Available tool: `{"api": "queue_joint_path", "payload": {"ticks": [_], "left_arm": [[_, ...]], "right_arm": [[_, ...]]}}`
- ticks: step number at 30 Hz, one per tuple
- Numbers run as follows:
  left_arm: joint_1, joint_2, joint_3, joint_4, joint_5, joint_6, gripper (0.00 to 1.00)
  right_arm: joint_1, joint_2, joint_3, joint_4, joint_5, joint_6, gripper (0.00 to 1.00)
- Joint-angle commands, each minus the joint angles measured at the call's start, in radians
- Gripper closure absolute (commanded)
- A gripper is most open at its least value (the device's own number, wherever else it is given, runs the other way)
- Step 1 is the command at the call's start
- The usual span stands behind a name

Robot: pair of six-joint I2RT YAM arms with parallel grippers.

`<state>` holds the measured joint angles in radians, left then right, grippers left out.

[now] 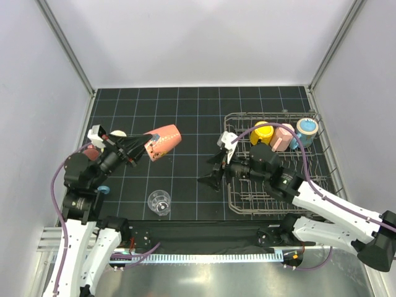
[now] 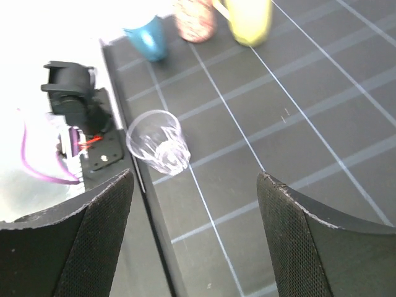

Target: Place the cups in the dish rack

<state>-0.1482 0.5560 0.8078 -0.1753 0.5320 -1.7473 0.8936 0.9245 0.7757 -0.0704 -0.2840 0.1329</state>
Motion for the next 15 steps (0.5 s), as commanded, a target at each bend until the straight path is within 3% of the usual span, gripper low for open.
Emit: {"api": "queue_joint_path", "payload": {"ticks": [1, 7, 15], "left_arm": [[0.004, -0.071, 0.022, 0.171, 0.020, -0.283, 1.00], [0.004, -0.137, 0.091, 0.100, 0.068, -0.385, 0.99], [0.004, -0.146, 0.148, 0.063, 0.157, -0.412, 1.00]], "right_arm": [[0.007, 0.026, 0.043, 0.202, -0.171, -0.091, 0.19], [0.010, 0.109, 0.121, 0.377, -0.322, -0.122, 0.16], [0.062, 0.269, 0.352, 0.383, -0.409, -0.130, 0.14]]}}
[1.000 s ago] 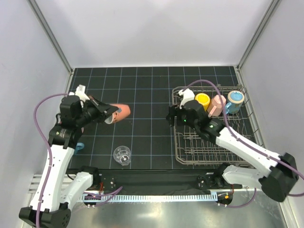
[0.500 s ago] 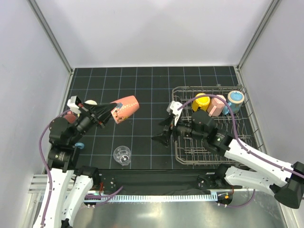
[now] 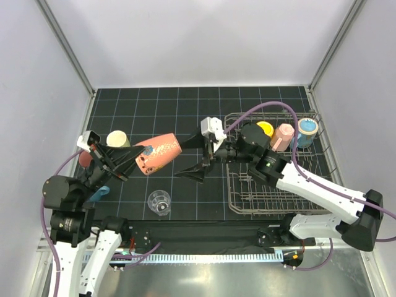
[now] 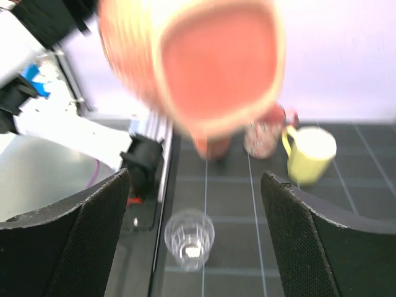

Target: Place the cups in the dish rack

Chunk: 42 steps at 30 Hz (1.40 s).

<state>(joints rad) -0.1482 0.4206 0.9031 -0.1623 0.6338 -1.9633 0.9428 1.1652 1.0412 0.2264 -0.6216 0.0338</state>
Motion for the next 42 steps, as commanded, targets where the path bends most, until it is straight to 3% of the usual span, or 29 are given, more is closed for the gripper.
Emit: {"api": "queue_joint_path", "payload": {"ticks": [1, 11, 14, 18, 23, 30, 32, 37, 40, 41, 42], "left_arm": [[0.004, -0.019, 0.051, 0.049, 0.055, -0.198, 0.99], [0.004, -0.031, 0.042, 0.056, 0.055, -0.218, 1.00], [0.002, -0.026, 0.051, 0.063, 0.053, -0.218, 1.00], [0.004, -0.029, 0.045, 0.063, 0.052, -0.224, 1.00], [0.004, -0.039, 0.034, 0.064, 0.044, -0.224, 0.99], [0.004, -0.049, -0.009, 0.064, 0.018, -0.215, 1.00], [0.004, -0.054, -0.015, 0.060, 0.000, -0.215, 1.00], [0.004, -0.072, -0.053, 0.017, -0.025, -0.191, 0.99], [0.004, -0.107, -0.082, -0.020, -0.068, -0.178, 0.80], [0.002, -0.118, -0.102, -0.029, -0.080, -0.175, 0.66], [0.004, -0.129, -0.113, -0.051, -0.104, -0.169, 0.59]], "right_arm": [[0.016, 0.040, 0.115, 0.094, -0.079, -0.026, 0.14], [0.056, 0.159, 0.206, 0.145, -0.168, 0.031, 0.21], [0.074, 0.183, 0.207, 0.159, -0.164, 0.031, 0.29], [0.079, 0.200, 0.192, 0.238, -0.167, 0.075, 0.47], [0.082, 0.205, 0.175, 0.318, -0.164, 0.133, 0.60], [0.083, 0.176, 0.091, 0.536, -0.188, 0.276, 0.81], [0.086, 0.169, 0.086, 0.554, -0.194, 0.302, 0.96], [0.088, 0.142, 0.042, 0.630, -0.181, 0.363, 0.96], [0.088, 0.120, 0.034, 0.613, -0.133, 0.391, 0.96], [0.090, 0.114, 0.036, 0.573, -0.115, 0.394, 0.96], [0.090, 0.108, 0.022, 0.568, -0.084, 0.405, 0.96]]}}
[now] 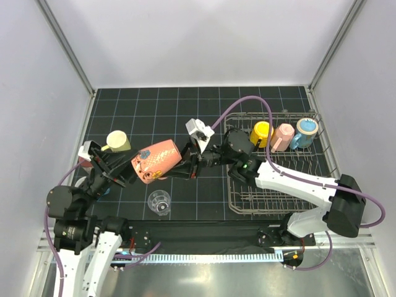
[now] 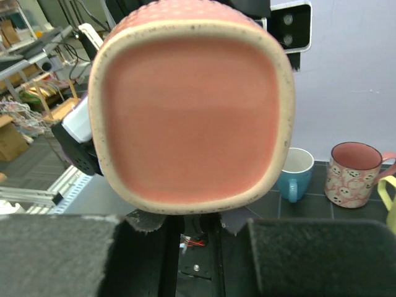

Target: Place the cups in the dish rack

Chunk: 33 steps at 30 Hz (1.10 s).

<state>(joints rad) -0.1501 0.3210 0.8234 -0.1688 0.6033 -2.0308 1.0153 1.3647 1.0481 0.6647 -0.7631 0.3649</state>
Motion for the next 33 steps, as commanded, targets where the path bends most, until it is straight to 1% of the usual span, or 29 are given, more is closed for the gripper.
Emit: {"api": "queue_joint_path", "payload": {"ticks": [1, 2, 4, 5, 6, 7, 8, 10, 11, 13, 14, 15, 16, 17, 18, 19, 20, 21, 22, 23, 24, 26, 27, 28, 29, 30, 32, 33], "left_arm": [[0.006, -0.042, -0.044, -0.054, -0.082, -0.097, 0.52], [0.006, -0.059, -0.061, -0.066, -0.086, -0.091, 0.43], [0.006, -0.072, -0.070, -0.116, -0.094, -0.071, 0.35], [0.006, -0.085, -0.078, -0.124, -0.102, -0.066, 0.30], [0.006, -0.092, -0.087, -0.132, -0.105, -0.062, 0.28], [0.006, -0.097, -0.093, -0.155, -0.109, -0.051, 0.26], [0.006, -0.105, -0.093, -0.165, -0.123, -0.042, 0.23], [0.006, -0.120, -0.092, -0.208, -0.135, -0.020, 0.20], [0.006, -0.125, -0.089, -0.224, -0.140, 0.006, 0.18], [0.006, -0.129, -0.089, -0.250, -0.148, 0.039, 0.18], [0.004, -0.128, -0.086, -0.288, -0.148, 0.058, 0.18], [0.006, -0.128, -0.083, -0.305, -0.154, 0.114, 0.18], [0.006, -0.125, -0.078, -0.323, -0.157, 0.141, 0.18], [0.006, -0.117, -0.078, -0.343, -0.157, 0.177, 0.18], [0.006, -0.102, -0.078, -0.345, -0.149, 0.235, 0.18], [0.006, -0.086, -0.085, -0.342, -0.142, 0.271, 0.18], [0.006, -0.070, -0.090, -0.336, -0.128, 0.299, 0.17], [0.006, -0.048, -0.096, -0.331, -0.102, 0.351, 0.17], [0.006, 0.010, -0.098, -0.328, -0.052, 0.378, 0.17], [0.004, 0.038, -0.093, -0.331, -0.025, 0.405, 0.16], [0.006, 0.065, -0.087, -0.333, -0.010, 0.464, 0.16], [0.004, 0.110, -0.061, -0.333, 0.015, 0.518, 0.14], [0.006, 0.115, -0.053, -0.330, 0.013, 0.543, 0.13], [0.004, 0.113, -0.044, -0.330, -0.009, 0.584, 0.13], [0.004, 0.110, -0.030, -0.330, -0.017, 0.599, 0.12], [0.006, 0.105, -0.027, -0.328, -0.028, 0.609, 0.12], [0.006, 0.098, -0.026, -0.328, -0.046, 0.619, 0.12], [0.006, 0.099, -0.026, -0.330, -0.051, 0.623, 0.12]], "right_arm": [[0.016, -0.102, 0.006, 0.127, 0.079, 0.083, 0.96], [0.016, -0.120, 0.001, 0.089, 0.100, 0.085, 0.96], [0.016, -0.142, -0.022, 0.078, 0.143, 0.097, 0.96], [0.016, -0.166, -0.033, 0.063, 0.160, 0.100, 0.96], [0.016, -0.177, -0.046, 0.052, 0.172, 0.106, 0.96], [0.017, -0.188, -0.049, 0.029, 0.236, 0.101, 0.96], [0.017, -0.220, -0.054, -0.037, 0.278, 0.098, 0.96], [0.017, -0.251, -0.066, -0.098, 0.358, 0.079, 0.96], [0.016, -0.266, -0.066, -0.200, 0.469, 0.069, 0.96], [0.014, -0.300, -0.048, -0.313, 0.574, 0.045, 0.96], [0.012, -0.309, -0.036, -0.449, 0.652, 0.039, 0.96], [0.009, -0.320, -0.016, -0.512, 0.783, 0.037, 0.96], [0.003, -0.325, -0.008, -0.574, 0.862, 0.043, 0.96], [-0.024, -0.325, -0.002, -0.691, 0.914, 0.075, 0.96], [-0.044, -0.320, 0.009, -0.745, 1.009, 0.089, 0.96], [-0.066, -0.316, 0.018, -0.811, 1.068, 0.115, 0.96], [-0.119, -0.311, 0.027, -0.952, 1.111, 0.158, 0.96], [-0.150, -0.309, 0.036, -1.012, 1.177, 0.178, 0.96], [-0.184, -0.320, 0.032, -1.066, 1.191, 0.201, 0.96], [-0.270, -0.331, 0.000, -1.127, 1.193, 0.216, 0.96], [-0.311, -0.348, -0.022, -1.142, 1.173, 0.216, 0.96], [-0.391, -0.386, -0.071, -1.189, 1.174, 0.215, 0.96], [-0.462, -0.394, -0.086, -1.203, 1.177, 0.209, 0.96], [-0.498, -0.403, -0.098, -1.241, 1.188, 0.210, 0.96], [-0.533, -0.403, -0.121, -1.261, 1.191, 0.212, 0.96], [-0.613, -0.404, -0.135, -1.271, 1.188, 0.204, 0.96], [-0.693, -0.424, -0.193, -1.284, 1.185, 0.206, 0.96], [-0.765, -0.435, -0.213, -1.281, 1.183, 0.216, 0.96]]}}
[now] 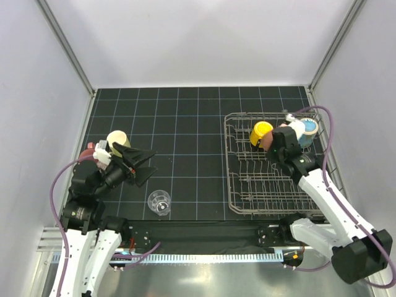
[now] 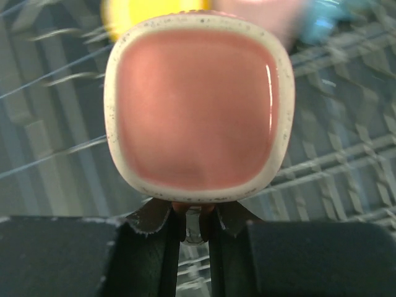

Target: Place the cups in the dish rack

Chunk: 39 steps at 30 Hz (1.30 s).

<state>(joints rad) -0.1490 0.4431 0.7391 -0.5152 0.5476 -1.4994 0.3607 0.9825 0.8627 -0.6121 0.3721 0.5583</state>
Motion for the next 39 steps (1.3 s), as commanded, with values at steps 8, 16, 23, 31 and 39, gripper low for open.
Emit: {"api": "queue_joint_path", "payload": {"ticks": [8, 16, 23, 31, 39], "left_arm": [[0.003, 0.066, 0.040, 0.041, 0.081, 0.108, 0.11], [0.005, 0.065, 0.017, 0.044, 0.071, 0.103, 0.12], [0.005, 0.059, -0.010, 0.061, 0.063, 0.084, 0.12], [0.003, 0.043, -0.033, 0.081, 0.060, 0.065, 0.13], [0.005, 0.045, -0.038, 0.095, 0.063, 0.047, 0.14]], "right_arm": [[-0.392, -0.064, -0.166, 0.042, -0.023, 0.130, 0.96], [-0.469, -0.062, -0.198, -0.012, 0.145, 0.216, 0.96], [-0.640, -0.064, -0.267, 0.043, 0.065, 0.178, 0.96], [-0.709, 0.035, -0.283, 0.118, 0.017, 0.143, 0.96], [-0.710, 0.080, -0.295, 0.141, 0.047, 0.126, 0.86]]}}
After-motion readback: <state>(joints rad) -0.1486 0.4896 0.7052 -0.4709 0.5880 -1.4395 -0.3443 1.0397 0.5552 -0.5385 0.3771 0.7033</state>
